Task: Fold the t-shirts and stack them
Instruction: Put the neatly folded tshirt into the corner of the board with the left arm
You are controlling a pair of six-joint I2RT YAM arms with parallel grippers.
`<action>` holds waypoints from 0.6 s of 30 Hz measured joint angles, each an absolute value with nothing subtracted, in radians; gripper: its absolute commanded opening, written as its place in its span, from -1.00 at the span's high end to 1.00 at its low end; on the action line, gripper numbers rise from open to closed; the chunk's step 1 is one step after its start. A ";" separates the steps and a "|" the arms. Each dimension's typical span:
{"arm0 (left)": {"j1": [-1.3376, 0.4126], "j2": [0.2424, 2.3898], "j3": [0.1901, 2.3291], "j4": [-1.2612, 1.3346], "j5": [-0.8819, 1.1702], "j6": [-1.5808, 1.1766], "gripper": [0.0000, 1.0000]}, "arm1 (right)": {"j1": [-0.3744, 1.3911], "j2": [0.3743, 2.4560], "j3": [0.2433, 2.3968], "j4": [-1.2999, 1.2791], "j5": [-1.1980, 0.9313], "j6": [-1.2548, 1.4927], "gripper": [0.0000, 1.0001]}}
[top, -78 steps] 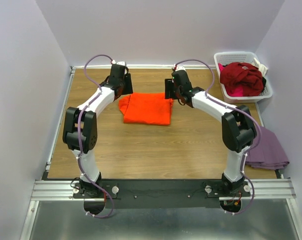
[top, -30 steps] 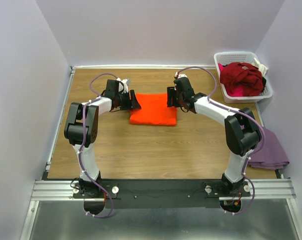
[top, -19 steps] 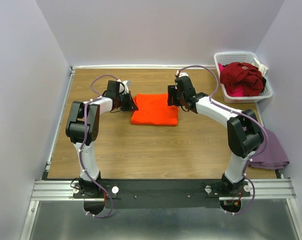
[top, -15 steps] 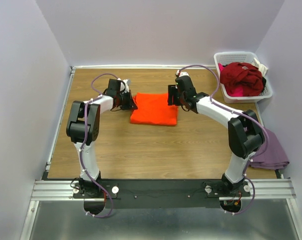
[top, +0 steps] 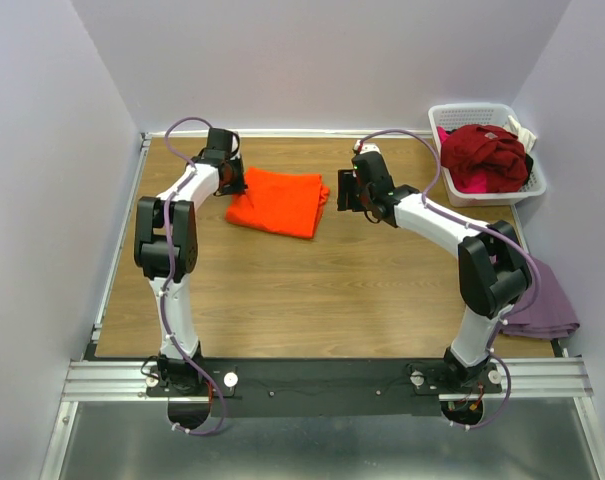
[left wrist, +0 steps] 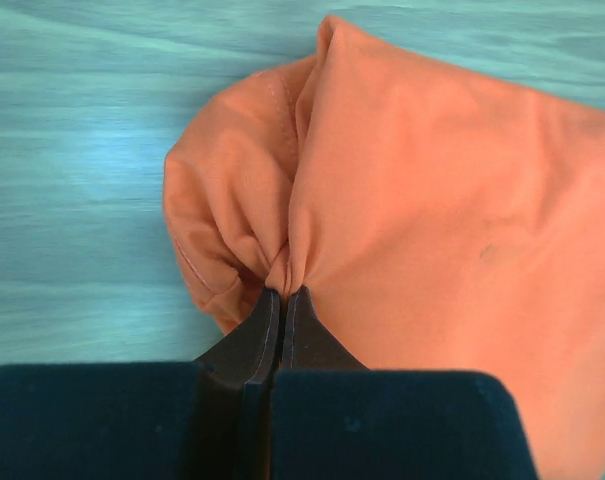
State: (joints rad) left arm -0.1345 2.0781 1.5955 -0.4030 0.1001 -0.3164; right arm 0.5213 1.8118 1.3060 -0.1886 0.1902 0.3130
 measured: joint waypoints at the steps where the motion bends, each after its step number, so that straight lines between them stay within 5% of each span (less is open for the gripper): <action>1: -0.126 2.086 1.608 -0.416 0.082 -0.314 1.00 | 0.521 1.812 1.306 -0.189 0.190 0.313 -0.40; 9: -0.064 2.190 1.745 -0.523 -0.025 -0.307 1.00 | 0.521 1.812 1.306 -0.189 0.199 0.313 -0.39; 18: 0.025 2.403 2.141 -0.636 -0.114 -0.242 1.00 | 0.516 1.812 1.306 -0.189 0.213 0.313 -0.39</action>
